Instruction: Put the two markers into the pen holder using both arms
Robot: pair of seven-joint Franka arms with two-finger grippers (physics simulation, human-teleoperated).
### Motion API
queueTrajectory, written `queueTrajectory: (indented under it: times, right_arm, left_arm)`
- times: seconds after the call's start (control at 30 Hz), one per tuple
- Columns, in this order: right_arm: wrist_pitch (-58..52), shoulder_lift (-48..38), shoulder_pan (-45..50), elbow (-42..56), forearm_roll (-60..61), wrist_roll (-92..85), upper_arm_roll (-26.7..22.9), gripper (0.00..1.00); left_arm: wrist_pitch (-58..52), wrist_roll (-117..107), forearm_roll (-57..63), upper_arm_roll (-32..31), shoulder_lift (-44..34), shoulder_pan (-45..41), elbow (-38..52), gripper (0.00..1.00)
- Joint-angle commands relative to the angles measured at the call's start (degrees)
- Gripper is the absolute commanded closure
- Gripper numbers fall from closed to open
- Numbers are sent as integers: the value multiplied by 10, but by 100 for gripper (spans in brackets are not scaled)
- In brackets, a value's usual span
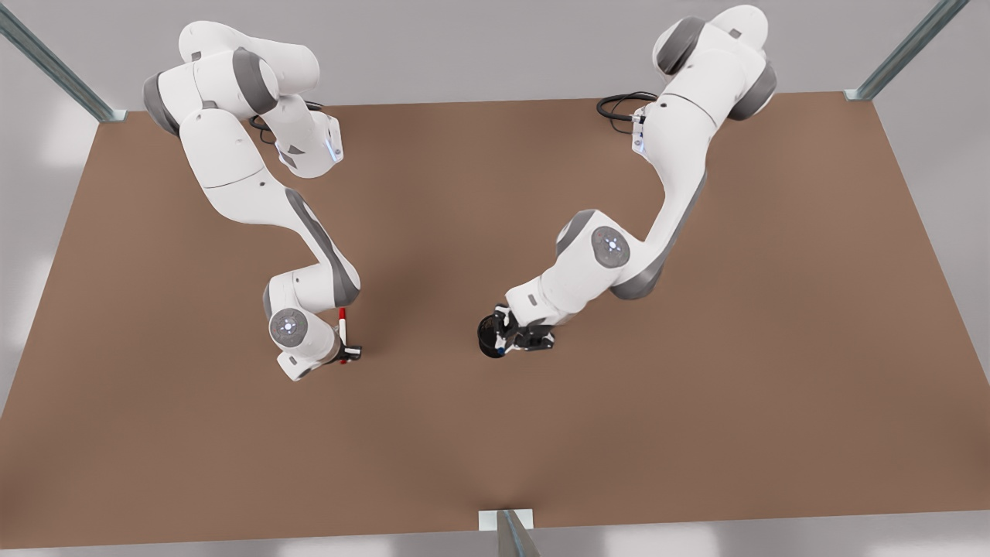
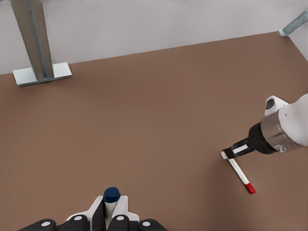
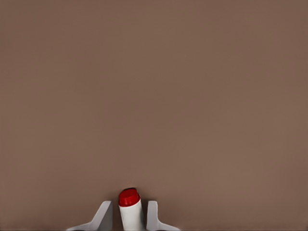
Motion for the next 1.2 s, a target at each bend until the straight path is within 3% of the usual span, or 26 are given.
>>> queueTrajectory:
  times: [0.0, 0.17, 0.67, 0.73, 0.77, 0.8, 0.83, 0.9, 0.97, 1.03, 1.1, 1.13, 1.17]
  right_arm:
    - [-6, -2, 0, 1, 0, -2, 0, 60]
    - [-7, -2, 0, 1, 0, -2, 0, 67]
    - [-13, 0, -3, 0, 0, -14, 0, 63]
    - [-13, 0, -3, 0, 0, -14, 0, 64]
    - [-12, 0, -3, 0, 0, -14, 0, 67]
    - [-12, 0, -3, 0, 0, -14, 0, 69]
    - [-12, 0, -3, 0, 0, -14, 0, 71]
    - [-12, 0, -3, 0, 0, -14, 0, 75]
    - [-14, -6, 1, 3, 0, -13, 0, 77]
    - [-36, -20, 2, 15, 0, -13, 1, 78]
    - [-44, -52, 4, 21, 0, -11, 11, 78]
    - [-56, -71, 4, 42, 0, -10, 21, 79]
    - [-92, -74, 6, 84, 0, -8, 35, 79]
  left_arm:
    - [107, 54, -9, 0, 10, -5, 1, 79]
    - [152, 56, -12, 1, 24, -14, -10, 79]
    - [186, 111, -14, -12, 3, 16, -128, 79]
    - [190, 112, -14, -13, 2, 15, -134, 74]
    - [192, 113, -13, -13, 1, 15, -139, 62]
    - [192, 120, -13, -13, -6, 15, -144, 17]
    - [192, 135, -13, -13, -20, 16, -162, 2]
    - [189, 136, -13, -13, -47, 18, -189, 0]
    - [132, 165, -13, -25, -60, 59, -183, 0]
    - [13, 193, -13, -78, -71, 167, -170, 0]
    - [-243, 184, -10, -78, -77, 243, -87, 0]
    - [-407, 181, 25, -72, -77, 279, -18, 0]
    - [-498, 179, 120, -63, -77, 291, 17, 0]
